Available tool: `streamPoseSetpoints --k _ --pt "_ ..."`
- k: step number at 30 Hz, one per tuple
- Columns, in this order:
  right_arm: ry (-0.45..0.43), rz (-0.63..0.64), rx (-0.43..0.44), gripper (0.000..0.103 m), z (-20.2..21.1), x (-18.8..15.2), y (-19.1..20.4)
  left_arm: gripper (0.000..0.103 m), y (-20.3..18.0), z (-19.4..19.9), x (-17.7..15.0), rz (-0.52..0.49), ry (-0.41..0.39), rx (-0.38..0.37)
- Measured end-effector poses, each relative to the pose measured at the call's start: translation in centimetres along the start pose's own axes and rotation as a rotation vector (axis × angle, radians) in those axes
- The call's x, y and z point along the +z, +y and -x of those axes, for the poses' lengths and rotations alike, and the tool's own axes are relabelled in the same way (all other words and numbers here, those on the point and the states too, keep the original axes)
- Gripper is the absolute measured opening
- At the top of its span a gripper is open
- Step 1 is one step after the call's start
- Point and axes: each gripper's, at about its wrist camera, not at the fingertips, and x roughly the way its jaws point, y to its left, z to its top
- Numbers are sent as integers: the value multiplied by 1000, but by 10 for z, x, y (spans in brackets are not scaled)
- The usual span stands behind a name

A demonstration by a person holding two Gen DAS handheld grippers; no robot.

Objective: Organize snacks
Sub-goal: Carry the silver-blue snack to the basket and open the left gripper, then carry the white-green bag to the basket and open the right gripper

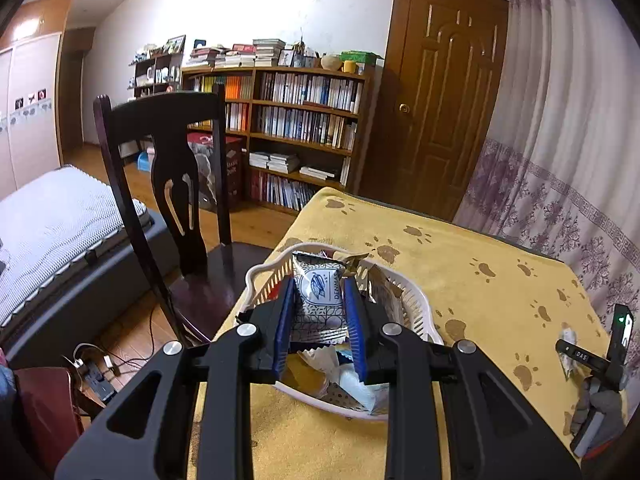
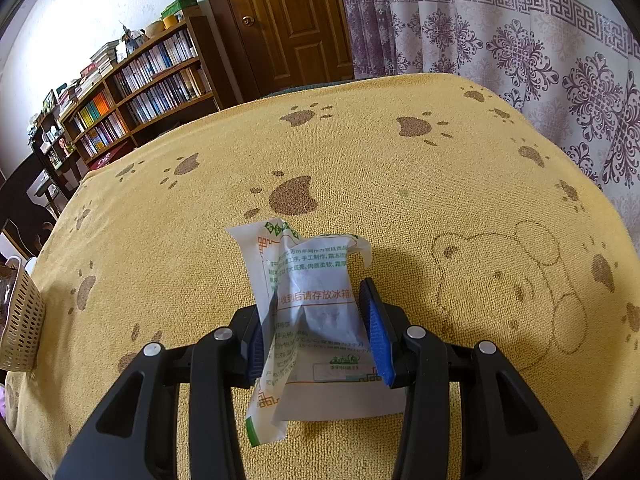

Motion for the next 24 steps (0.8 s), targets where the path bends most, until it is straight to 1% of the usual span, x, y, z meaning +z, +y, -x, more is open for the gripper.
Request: streamPoseSetpoints --k 4,7,8,10,11,12,15,22,23,24 --pt "0 0 0 43 0 0 0 25 -1 -8 -2 -8 19 0" --pt "0 -1 1 43 0 0 0 25 2 -13 -3 -3 31 15" --pt "0 -1 1 43 0 0 0 28 4 -16 -4 3 39 13" --pt "0 0 1 43 0 0 -1 45 8 -19 -4 16 52 6" --pt "0 -1 1 43 0 0 0 60 10 -19 -4 29 51 4" --pt "0 -1 1 43 0 0 -1 64 12 -19 -4 36 51 -3" --pt "0 -1 1 43 0 0 -1 64 20 -20 -2 64 58 -28" --pt "-1 -3 4 43 0 0 -1 64 26 -8 3 75 16 -2" --pt "-3 -5 6 43 0 0 -1 66 25 -6 3 71 8 9" --pt "-4 -6 7 43 0 0 -1 71 23 -2 4 61 -7 26"
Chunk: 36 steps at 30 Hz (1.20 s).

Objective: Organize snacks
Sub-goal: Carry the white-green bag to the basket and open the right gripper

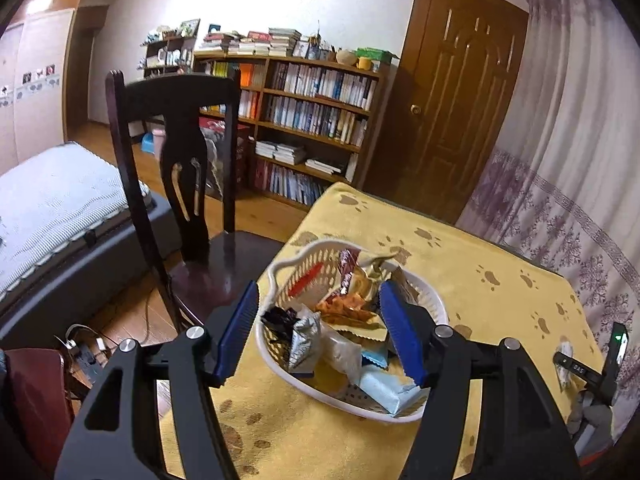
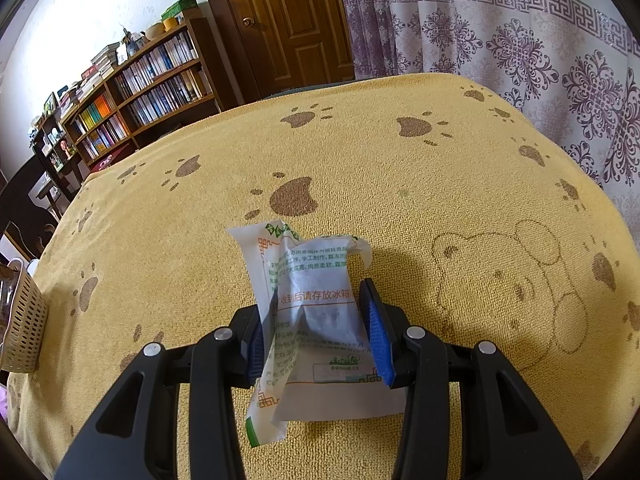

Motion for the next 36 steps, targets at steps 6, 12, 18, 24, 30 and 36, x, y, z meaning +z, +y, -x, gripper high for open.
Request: streamPoseSetpoints --k 6,12,18,24,30,36 --pt "-13 -6 16 38 1 -1 2 82 -6 17 2 -36 -67 43" --pt "-23 -26 55 34 12 0 2 82 -5 24 5 -21 -79 30" --pt "-63 -11 107 29 39 -2 14 82 -8 28 5 -33 -91 43" --pt "-63 -10 75 31 45 0 11 82 -5 35 8 -20 -108 33" --pt "-41 -85 109 68 39 -1 -6 82 -2 39 9 -7 -114 32" --pt "42 -6 60 70 15 -7 17 82 -5 40 9 -19 -119 18"
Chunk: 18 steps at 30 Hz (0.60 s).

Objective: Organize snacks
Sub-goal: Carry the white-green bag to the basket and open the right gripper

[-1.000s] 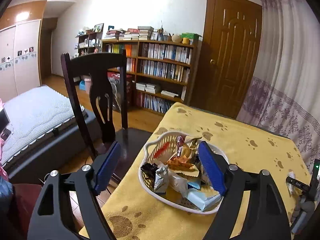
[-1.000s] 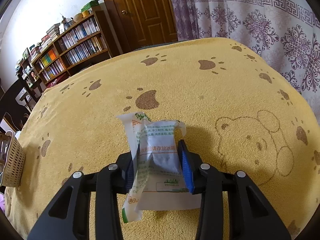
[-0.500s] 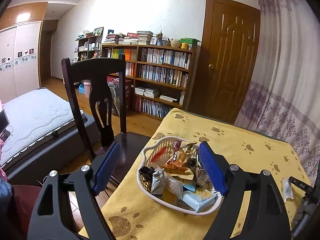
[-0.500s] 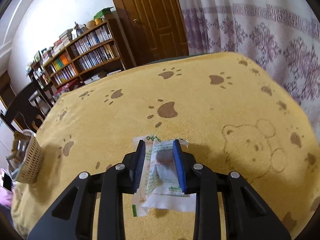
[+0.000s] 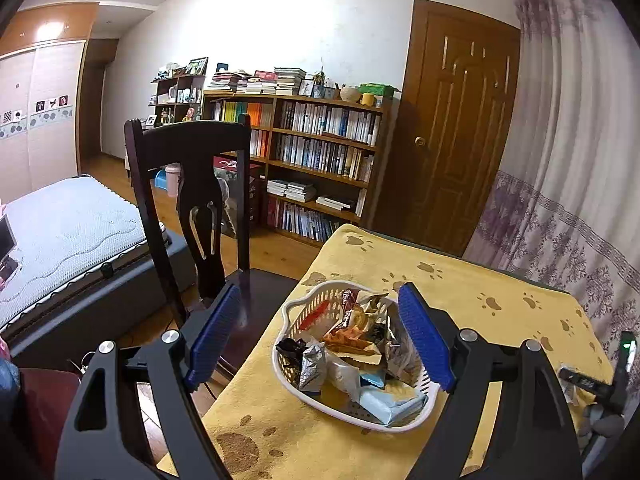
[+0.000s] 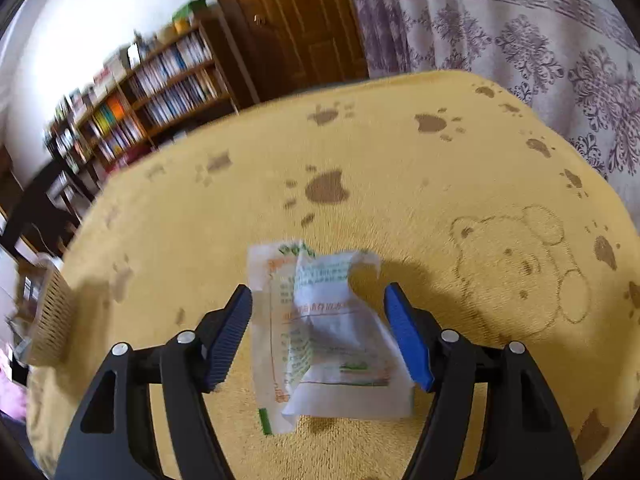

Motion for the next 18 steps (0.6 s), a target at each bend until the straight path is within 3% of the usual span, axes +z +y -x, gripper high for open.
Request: streamPoseSetpoints --k 3,7,10,18 --pt "14 38 -75 70 -10 -4 6 82 0 0 0 4 -3 -2" --pt "9 71 -104 43 -8 -5 7 83 2 2 1 16 -7 -3" --pt "5 74 -89 33 -3 -4 5 83 2 3 2 18 -12 -5" --pt "-47 103 44 31 30 -1 39 83 4 7 4 26 -26 -9"
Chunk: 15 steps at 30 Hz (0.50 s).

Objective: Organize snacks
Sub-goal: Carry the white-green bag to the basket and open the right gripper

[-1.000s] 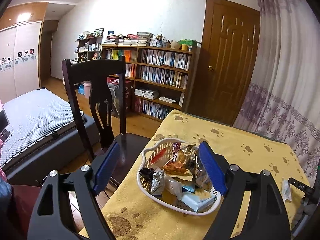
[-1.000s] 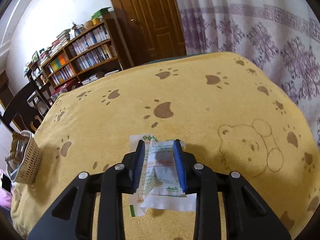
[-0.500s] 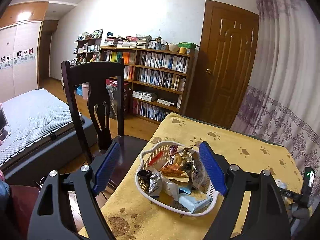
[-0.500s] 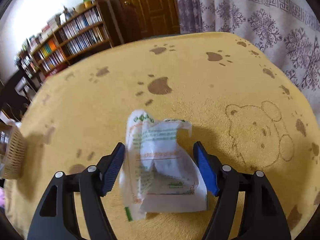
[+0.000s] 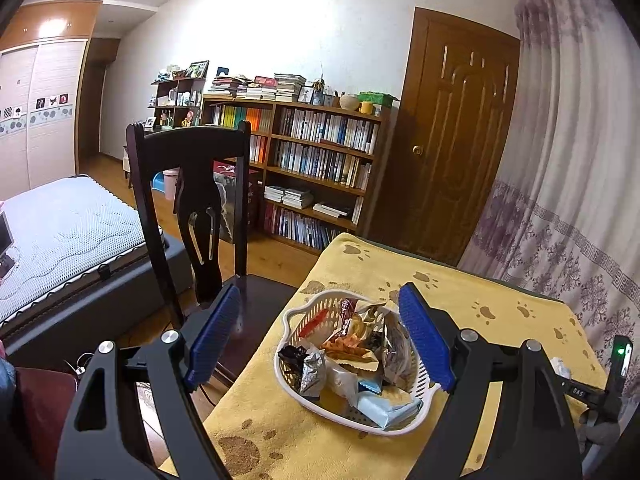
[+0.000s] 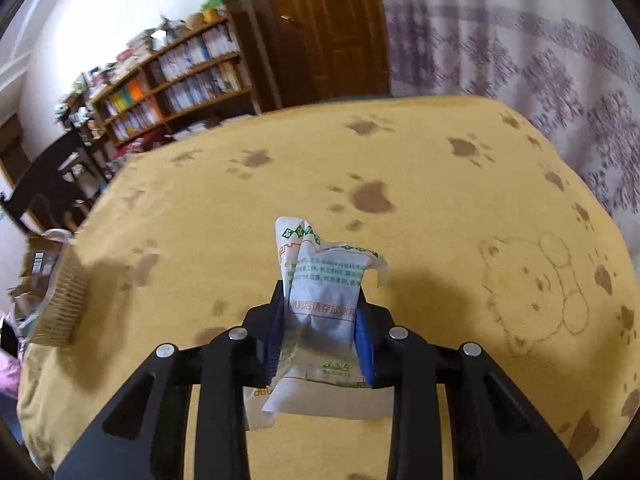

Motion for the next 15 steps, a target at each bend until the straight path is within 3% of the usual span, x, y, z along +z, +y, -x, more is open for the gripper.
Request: streamPoseSetpoints --k 7,15 --pt "-19 70 167 31 26 16 67 83 11 7 6 29 -22 -3" --pt "36 197 333 31 31 19 179 83 20 13 12 35 -48 25"
